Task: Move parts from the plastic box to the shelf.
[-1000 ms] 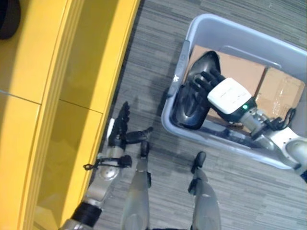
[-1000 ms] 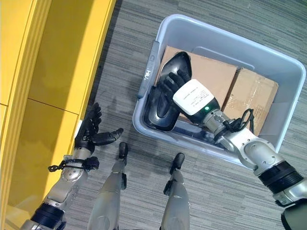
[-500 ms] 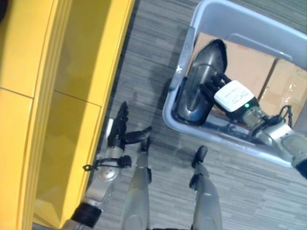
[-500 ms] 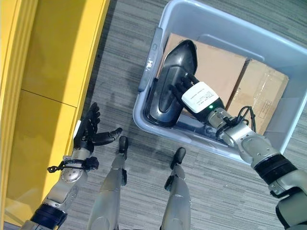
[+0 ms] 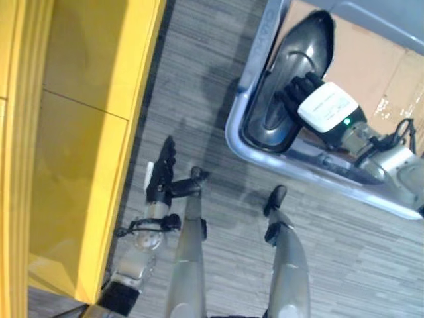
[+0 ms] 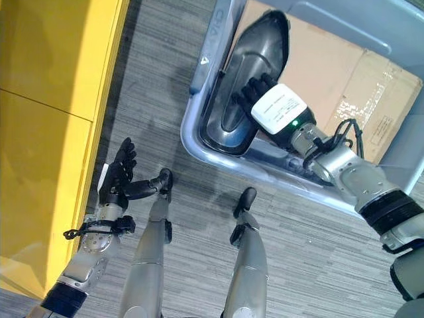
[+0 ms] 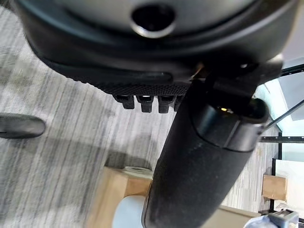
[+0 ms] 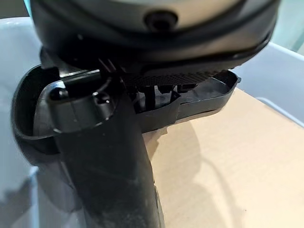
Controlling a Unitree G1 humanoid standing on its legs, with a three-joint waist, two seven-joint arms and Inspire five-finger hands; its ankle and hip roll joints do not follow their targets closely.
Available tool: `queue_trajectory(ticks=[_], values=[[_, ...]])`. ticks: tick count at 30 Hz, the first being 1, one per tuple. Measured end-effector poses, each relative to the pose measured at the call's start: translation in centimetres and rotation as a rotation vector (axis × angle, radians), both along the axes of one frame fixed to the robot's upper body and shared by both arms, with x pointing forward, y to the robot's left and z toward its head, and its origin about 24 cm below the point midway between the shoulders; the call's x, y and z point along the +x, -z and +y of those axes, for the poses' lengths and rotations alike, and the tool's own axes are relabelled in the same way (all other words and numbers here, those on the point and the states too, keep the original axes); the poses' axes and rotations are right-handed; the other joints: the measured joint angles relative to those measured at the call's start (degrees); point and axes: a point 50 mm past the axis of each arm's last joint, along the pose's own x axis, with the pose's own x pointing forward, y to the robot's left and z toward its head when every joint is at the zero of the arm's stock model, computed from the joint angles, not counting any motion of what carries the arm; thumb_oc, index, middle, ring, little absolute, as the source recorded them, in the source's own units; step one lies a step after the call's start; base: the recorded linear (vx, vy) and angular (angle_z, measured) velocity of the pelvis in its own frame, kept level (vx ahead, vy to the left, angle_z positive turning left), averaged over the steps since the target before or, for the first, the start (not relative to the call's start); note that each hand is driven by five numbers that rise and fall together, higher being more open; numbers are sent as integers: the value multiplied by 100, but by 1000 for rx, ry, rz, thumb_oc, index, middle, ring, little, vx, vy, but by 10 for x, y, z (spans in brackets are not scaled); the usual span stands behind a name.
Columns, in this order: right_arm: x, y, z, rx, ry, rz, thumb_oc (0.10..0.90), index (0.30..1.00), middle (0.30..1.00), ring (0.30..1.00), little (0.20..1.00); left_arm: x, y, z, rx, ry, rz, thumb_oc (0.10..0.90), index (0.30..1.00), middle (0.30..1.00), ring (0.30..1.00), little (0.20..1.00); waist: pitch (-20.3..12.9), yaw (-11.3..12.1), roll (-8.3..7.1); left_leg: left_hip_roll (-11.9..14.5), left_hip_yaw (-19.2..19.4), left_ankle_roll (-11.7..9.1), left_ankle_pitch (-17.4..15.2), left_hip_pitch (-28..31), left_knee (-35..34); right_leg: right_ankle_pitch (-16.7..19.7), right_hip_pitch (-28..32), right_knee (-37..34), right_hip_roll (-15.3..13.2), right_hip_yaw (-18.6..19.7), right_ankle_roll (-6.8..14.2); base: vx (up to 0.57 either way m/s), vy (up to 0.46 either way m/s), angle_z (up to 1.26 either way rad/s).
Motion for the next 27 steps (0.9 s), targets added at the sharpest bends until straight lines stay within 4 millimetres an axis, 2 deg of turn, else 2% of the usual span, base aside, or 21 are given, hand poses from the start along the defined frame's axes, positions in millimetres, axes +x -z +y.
queue_trajectory(ticks=[2,6,13,15,17,19,21,22,23,24,27], values=[[4,4,2,3,4,4,400,300,300,300,300,-1,2,1,-1,-5,6,900,1000,1000,1000,1000,-6,2,2,9,-12,0,-1,14,-81,-1,-28,27,7,7,-2,7,1,2],[8,-1,1,13,7,-35,400,300,300,300,300,-1,1,-1,-5,0,3,900,1000,1000,1000,1000,-44,24,7,43,-1,-1,-1,30,-168,0,-46,32,25,10,-2,2,4,2],[11,18,-13,17,80,-4,400,300,300,300,300,-3,5,-6,-7,15,16,900,1000,1000,1000,1000,-482,219,142,34,53,0,-1,48,-357,16,-56,-37,18,11,-25,6,13,6],[15,23,-15,44,109,1,400,300,300,300,300,-2,5,-9,-18,17,15,900,1000,1000,1000,1000,-525,324,148,31,93,28,20,167,-373,20,46,-44,4,22,-28,0,0,0],[16,27,-17,43,131,20,400,300,300,300,300,-3,6,-10,-22,22,16,900,1000,1000,1000,1000,-535,325,146,28,90,38,27,221,-373,20,118,-42,6,13,-28,4,1,4],[12,39,-24,63,152,54,400,300,300,300,300,-4,8,-14,-30,29,23,900,1000,1000,1000,1000,-535,343,147,33,97,215,164,332,-374,-6,278,-50,8,-20,0,0,6,8],[6,58,-22,46,132,121,400,300,300,300,300,-4,8,-16,-35,37,26,900,1000,1000,1000,1000,-536,294,142,-19,140,215,329,460,-378,-39,444,-69,-20,-23,21,-4,8,6],[4,61,-22,49,129,130,400,300,300,300,300,-2,8,-16,-33,37,24,900,1000,1000,1000,1000,-526,257,129,-42,148,121,400,524,-385,14,565,-121,-39,-54,90,3,6,11],[2,65,-24,56,138,141,400,300,300,300,300,-2,8,-16,-31,36,26,900,1000,1000,1000,1000,-517,251,116,-57,144,132,392,627,-402,21,707,-192,-57,-105,102,-8,7,18],[-3,77,-32,53,169,179,400,300,300,300,300,-2,8,-15,-30,32,26,900,1000,1000,1000,1000,-506,249,94,-95,143,180,357,948,-487,23,1095,-382,-74,-174,129,8,2,13],[-9,86,-39,65,190,203,400,300,300,300,300,0,5,-9,-29,13,14,900,1000,1000,1000,1000,-489,252,74,-128,159,233,315,1241,-510,67,1504,-603,-77,-269,200,1,7,6]])
